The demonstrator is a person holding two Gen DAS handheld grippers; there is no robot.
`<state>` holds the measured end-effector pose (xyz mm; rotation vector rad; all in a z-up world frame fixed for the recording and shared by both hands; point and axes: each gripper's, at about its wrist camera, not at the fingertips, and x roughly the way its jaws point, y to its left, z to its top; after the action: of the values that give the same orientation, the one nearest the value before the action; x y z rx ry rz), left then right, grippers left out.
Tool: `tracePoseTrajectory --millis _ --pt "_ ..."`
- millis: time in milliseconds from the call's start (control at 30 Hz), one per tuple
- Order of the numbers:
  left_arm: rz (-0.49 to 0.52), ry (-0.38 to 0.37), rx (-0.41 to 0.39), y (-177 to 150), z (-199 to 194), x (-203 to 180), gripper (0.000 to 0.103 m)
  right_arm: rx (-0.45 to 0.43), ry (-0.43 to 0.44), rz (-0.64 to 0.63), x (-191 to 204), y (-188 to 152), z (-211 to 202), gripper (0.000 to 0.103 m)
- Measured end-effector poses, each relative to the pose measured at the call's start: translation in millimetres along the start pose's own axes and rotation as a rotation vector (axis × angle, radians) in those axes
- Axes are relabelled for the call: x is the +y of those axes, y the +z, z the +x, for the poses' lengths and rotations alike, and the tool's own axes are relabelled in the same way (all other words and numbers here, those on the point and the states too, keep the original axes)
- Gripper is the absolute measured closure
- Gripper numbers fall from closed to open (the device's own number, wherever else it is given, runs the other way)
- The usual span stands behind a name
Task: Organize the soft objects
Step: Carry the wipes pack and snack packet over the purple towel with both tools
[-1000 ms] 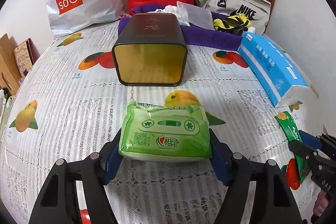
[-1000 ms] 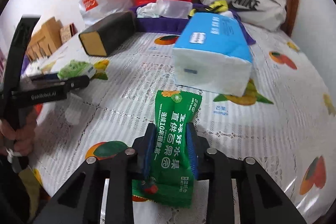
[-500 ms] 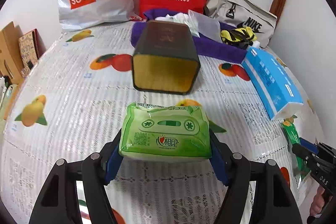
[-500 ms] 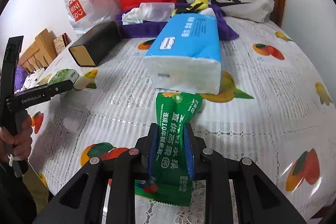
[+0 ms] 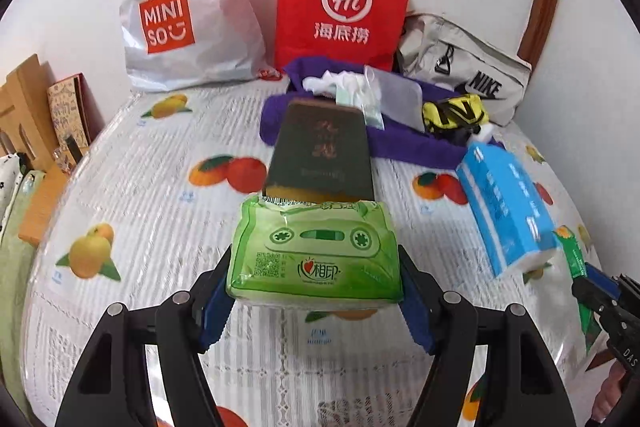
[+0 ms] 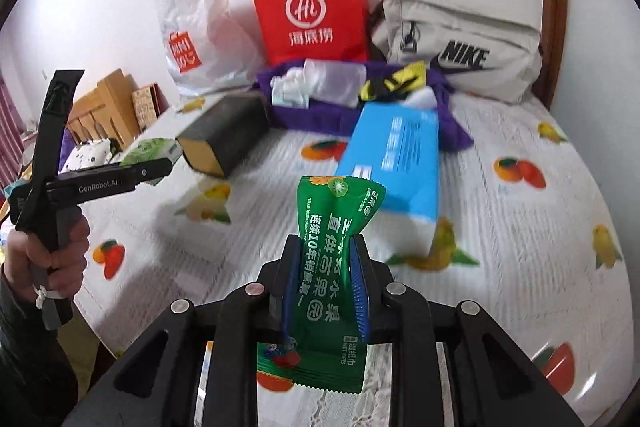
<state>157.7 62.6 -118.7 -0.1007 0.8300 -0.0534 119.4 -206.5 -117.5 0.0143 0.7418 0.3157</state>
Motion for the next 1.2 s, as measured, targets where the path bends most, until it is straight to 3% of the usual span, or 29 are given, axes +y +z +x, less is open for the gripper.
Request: tracePoseTrajectory --millis 567,1200 --pt "0.066 0.022 -0.057 68.6 -1.9 -18.7 0.033 -0.107 -0.020 -0.015 -22.7 72.7 12.7 0.078" --pt "0.052 -0.022 -0.010 128.7 52.5 -24.2 0.033 -0.068 -0.032 -0.008 -49.4 138.8 88.4 0.079"
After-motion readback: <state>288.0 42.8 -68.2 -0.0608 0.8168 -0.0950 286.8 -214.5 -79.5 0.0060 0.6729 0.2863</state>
